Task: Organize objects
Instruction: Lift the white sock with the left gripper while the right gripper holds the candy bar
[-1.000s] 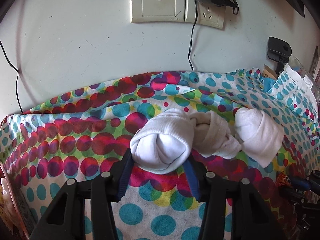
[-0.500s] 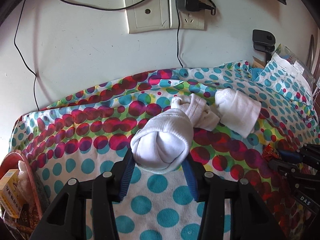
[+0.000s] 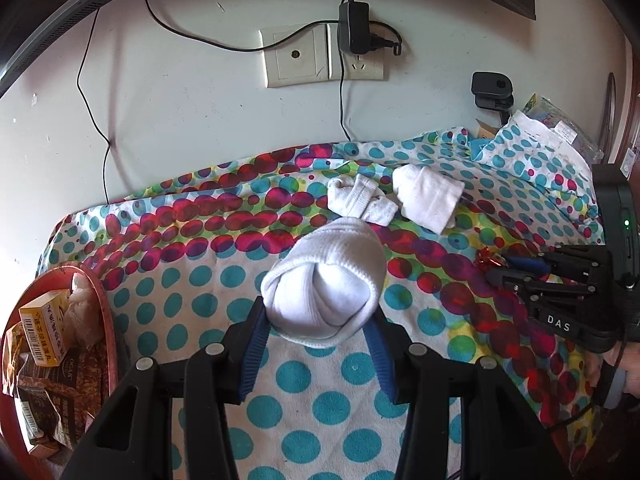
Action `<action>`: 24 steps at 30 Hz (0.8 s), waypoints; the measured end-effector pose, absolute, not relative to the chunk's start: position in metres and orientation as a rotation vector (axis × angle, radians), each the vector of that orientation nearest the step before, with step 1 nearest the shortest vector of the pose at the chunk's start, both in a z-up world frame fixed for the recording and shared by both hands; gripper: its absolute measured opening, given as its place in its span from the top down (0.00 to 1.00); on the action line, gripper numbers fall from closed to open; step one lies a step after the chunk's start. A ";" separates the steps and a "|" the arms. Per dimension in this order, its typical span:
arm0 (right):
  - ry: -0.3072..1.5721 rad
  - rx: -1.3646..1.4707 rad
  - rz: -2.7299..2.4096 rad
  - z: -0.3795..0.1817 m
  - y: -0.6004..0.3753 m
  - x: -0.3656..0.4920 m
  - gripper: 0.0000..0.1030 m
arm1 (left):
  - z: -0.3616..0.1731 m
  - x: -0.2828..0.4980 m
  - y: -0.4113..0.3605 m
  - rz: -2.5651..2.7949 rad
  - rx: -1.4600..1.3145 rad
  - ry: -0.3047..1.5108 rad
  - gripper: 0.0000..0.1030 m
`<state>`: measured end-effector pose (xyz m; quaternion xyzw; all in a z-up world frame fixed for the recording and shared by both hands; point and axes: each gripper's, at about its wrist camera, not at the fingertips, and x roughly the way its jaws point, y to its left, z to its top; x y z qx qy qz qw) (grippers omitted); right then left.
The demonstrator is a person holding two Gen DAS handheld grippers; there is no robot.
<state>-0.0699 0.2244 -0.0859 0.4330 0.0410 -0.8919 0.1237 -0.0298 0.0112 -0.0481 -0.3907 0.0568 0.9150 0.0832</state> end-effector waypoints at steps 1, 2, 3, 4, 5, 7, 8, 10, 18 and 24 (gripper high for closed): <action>0.119 1.263 -2.600 -0.086 0.225 -0.070 0.79 | -0.046 -0.029 0.010 2.740 -1.167 0.158 0.54; 0.116 1.263 -2.601 -0.086 0.224 -0.070 0.79 | -0.044 -0.028 0.008 2.748 -1.162 0.135 0.54; 0.118 1.263 -2.602 -0.086 0.224 -0.070 0.79 | -0.042 -0.027 0.006 2.743 -1.161 0.108 0.54; 0.125 1.263 -2.603 -0.086 0.224 -0.070 0.79 | -0.040 -0.027 0.004 2.733 -1.166 0.095 0.54; 0.134 1.264 -2.606 -0.086 0.223 -0.070 0.79 | -0.038 -0.026 0.003 2.734 -1.163 0.100 0.54; 0.158 1.266 -2.613 -0.086 0.222 -0.070 0.79 | -0.031 -0.023 -0.001 2.772 -1.141 0.110 0.54; 0.166 1.266 -2.616 -0.086 0.220 -0.070 0.79 | -0.028 -0.023 -0.004 2.783 -1.132 0.099 0.54; 0.166 1.267 -2.617 -0.087 0.220 -0.070 0.79 | -0.024 -0.024 -0.011 2.794 -1.137 0.056 0.54; 0.169 1.270 -2.626 -0.086 0.219 -0.071 0.79 | -0.021 -0.030 -0.036 2.811 -1.206 0.044 0.54; 0.182 1.271 -2.634 -0.086 0.217 -0.071 0.79 | -0.013 -0.031 -0.063 2.850 -1.217 -0.029 0.54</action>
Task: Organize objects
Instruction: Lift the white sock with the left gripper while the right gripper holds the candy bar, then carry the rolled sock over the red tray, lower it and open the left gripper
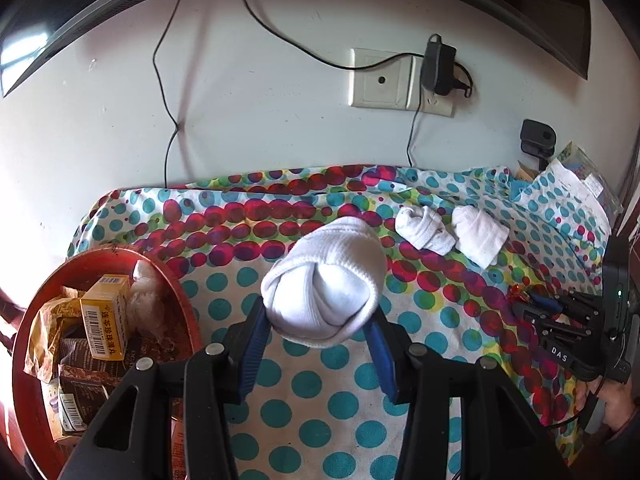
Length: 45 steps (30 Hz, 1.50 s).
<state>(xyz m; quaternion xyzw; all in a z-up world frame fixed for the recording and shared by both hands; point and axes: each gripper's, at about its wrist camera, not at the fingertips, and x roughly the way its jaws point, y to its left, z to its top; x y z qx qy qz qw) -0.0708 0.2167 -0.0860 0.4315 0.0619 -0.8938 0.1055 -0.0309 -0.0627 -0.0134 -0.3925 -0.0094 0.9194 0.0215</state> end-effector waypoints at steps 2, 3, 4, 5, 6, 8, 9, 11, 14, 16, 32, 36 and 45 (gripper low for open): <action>0.180 1.272 -2.635 -0.086 0.217 -0.071 0.79 | -0.013 -0.032 -0.071 2.868 -1.241 -0.050 0.54; 0.182 1.272 -2.635 -0.086 0.217 -0.071 0.79 | -0.014 -0.033 -0.076 2.881 -1.247 -0.064 0.54; 0.184 1.271 -2.635 -0.086 0.217 -0.071 0.79 | -0.014 -0.033 -0.080 2.889 -1.255 -0.075 0.54; 0.186 1.272 -2.635 -0.086 0.217 -0.071 0.79 | -0.014 -0.034 -0.083 2.891 -1.269 -0.073 0.54; 0.185 1.271 -2.634 -0.086 0.217 -0.071 0.79 | -0.014 -0.035 -0.086 2.892 -1.282 -0.072 0.54; 0.182 1.271 -2.634 -0.086 0.217 -0.071 0.79 | -0.013 -0.034 -0.093 2.896 -1.293 -0.075 0.54; 0.183 1.271 -2.634 -0.086 0.217 -0.071 0.79 | -0.013 -0.034 -0.097 2.900 -1.300 -0.078 0.54; 0.182 1.271 -2.635 -0.086 0.217 -0.071 0.79 | -0.011 -0.034 -0.105 2.914 -1.302 -0.086 0.54; 0.182 1.271 -2.635 -0.086 0.217 -0.071 0.79 | -0.010 -0.033 -0.117 2.929 -1.328 -0.098 0.54; 0.181 1.271 -2.635 -0.086 0.217 -0.071 0.79 | -0.010 -0.033 -0.126 2.942 -1.342 -0.117 0.54; 0.181 1.272 -2.637 -0.086 0.217 -0.071 0.78 | -0.030 -0.017 -0.179 2.989 -1.461 -0.221 0.54; 0.178 1.272 -2.637 -0.086 0.217 -0.071 0.78 | -0.036 -0.014 -0.192 3.014 -1.484 -0.248 0.54; 0.179 1.272 -2.638 -0.086 0.216 -0.071 0.78 | -0.044 -0.010 -0.230 3.088 -1.527 -0.320 0.54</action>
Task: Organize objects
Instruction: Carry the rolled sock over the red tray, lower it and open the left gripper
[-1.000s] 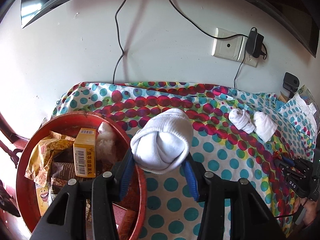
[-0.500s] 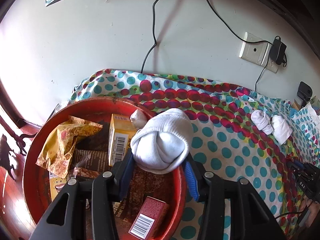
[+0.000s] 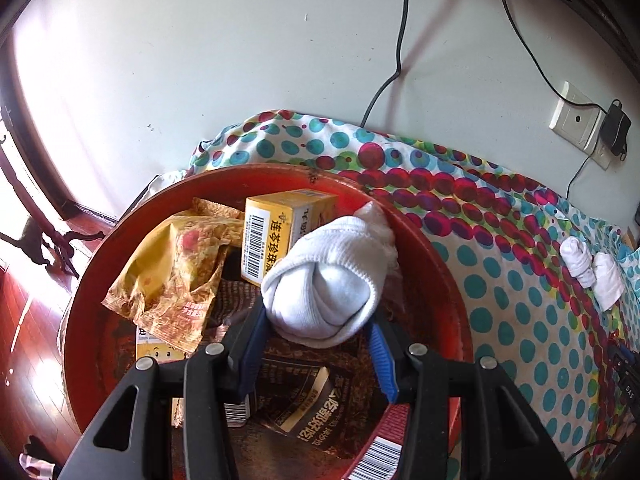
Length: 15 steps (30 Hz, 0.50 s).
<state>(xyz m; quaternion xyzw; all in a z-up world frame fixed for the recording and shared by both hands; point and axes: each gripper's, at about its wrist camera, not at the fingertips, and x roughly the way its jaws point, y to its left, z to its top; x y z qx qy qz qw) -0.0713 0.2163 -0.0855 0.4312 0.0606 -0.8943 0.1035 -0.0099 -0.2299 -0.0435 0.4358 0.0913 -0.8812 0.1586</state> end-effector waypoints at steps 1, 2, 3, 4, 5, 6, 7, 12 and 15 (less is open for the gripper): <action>0.180 1.272 -2.638 -0.086 0.216 -0.071 0.78 | -0.043 -0.009 -0.232 -2.521 1.243 0.271 0.54; 0.180 1.272 -2.639 -0.086 0.216 -0.071 0.78 | -0.042 -0.009 -0.234 -2.519 1.239 0.271 0.54; 0.180 1.272 -2.639 -0.086 0.216 -0.071 0.78 | -0.042 -0.008 -0.235 -2.517 1.235 0.265 0.54; 0.179 1.272 -2.639 -0.086 0.216 -0.071 0.77 | -0.042 -0.008 -0.237 -2.513 1.234 0.259 0.54; 0.179 1.272 -2.639 -0.086 0.216 -0.071 0.77 | -0.042 -0.008 -0.239 -2.510 1.233 0.264 0.54; 0.180 1.272 -2.639 -0.086 0.216 -0.071 0.77 | -0.042 -0.007 -0.241 -2.508 1.230 0.275 0.54; 0.180 1.272 -2.639 -0.086 0.216 -0.072 0.77 | -0.041 -0.007 -0.243 -2.508 1.227 0.285 0.54; 0.180 1.272 -2.639 -0.085 0.216 -0.072 0.77 | -0.040 -0.005 -0.251 -2.499 1.211 0.309 0.54; 0.181 1.273 -2.641 -0.085 0.216 -0.072 0.77 | -0.040 -0.004 -0.254 -2.497 1.206 0.320 0.54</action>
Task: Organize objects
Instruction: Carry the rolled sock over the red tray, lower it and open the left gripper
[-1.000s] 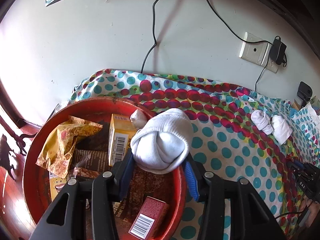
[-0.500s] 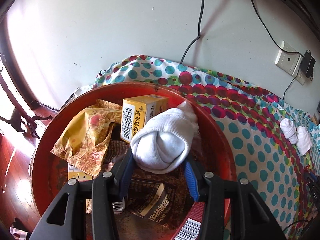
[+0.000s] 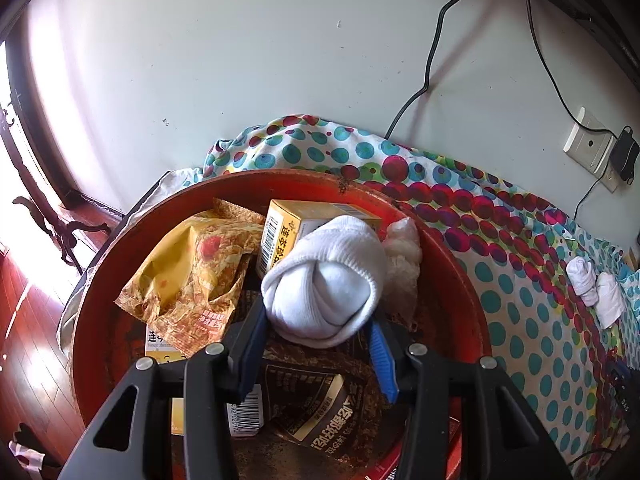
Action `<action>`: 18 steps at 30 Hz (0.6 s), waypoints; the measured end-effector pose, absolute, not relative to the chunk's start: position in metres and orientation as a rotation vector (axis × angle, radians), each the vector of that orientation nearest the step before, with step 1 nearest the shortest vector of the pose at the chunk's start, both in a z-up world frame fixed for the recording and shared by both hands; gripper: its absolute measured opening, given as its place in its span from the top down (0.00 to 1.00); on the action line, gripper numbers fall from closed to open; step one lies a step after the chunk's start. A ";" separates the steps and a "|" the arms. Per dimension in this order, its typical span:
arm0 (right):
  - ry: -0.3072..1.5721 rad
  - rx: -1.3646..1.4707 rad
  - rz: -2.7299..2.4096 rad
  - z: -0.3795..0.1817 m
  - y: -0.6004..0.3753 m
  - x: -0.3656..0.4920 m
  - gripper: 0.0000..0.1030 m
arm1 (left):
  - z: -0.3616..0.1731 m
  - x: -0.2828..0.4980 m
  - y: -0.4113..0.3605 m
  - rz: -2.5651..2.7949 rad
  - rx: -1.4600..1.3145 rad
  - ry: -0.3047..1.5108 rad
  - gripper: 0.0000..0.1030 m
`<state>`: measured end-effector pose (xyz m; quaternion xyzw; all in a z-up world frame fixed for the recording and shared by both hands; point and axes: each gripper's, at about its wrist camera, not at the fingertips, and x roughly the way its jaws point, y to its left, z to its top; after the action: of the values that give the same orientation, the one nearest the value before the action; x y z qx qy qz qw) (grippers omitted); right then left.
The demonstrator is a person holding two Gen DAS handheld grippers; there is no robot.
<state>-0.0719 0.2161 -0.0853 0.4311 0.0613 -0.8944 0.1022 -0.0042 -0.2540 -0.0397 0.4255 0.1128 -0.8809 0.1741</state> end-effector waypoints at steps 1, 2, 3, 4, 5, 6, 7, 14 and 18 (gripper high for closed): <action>0.180 1.273 -2.641 -0.085 0.216 -0.072 0.77 | -0.040 -0.004 -0.255 -2.499 1.208 0.325 0.54; 0.180 1.273 -2.641 -0.085 0.216 -0.072 0.77 | -0.039 -0.004 -0.254 -2.499 1.208 0.325 0.54; 0.180 1.273 -2.641 -0.085 0.216 -0.072 0.77 | -0.039 -0.004 -0.254 -2.501 1.209 0.323 0.54; 0.181 1.273 -2.641 -0.085 0.216 -0.072 0.77 | -0.039 -0.005 -0.254 -2.505 1.211 0.320 0.54; 0.182 1.273 -2.641 -0.085 0.216 -0.072 0.76 | -0.038 -0.004 -0.253 -2.507 1.208 0.325 0.53; 0.183 1.273 -2.641 -0.085 0.216 -0.072 0.76 | -0.038 -0.004 -0.254 -2.508 1.205 0.337 0.52; 0.182 1.273 -2.641 -0.085 0.216 -0.072 0.76 | -0.038 -0.004 -0.254 -2.513 1.206 0.346 0.52; 0.183 1.273 -2.641 -0.085 0.216 -0.072 0.76 | -0.038 -0.003 -0.253 -2.519 1.212 0.351 0.52; 0.183 1.273 -2.641 -0.085 0.216 -0.073 0.76 | -0.035 -0.002 -0.251 -2.518 1.212 0.361 0.52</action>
<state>-0.0725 0.2155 -0.0853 0.4311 0.0621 -0.8944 0.1018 -0.0023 -0.2512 -0.0350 0.4244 0.1266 -0.8820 0.1611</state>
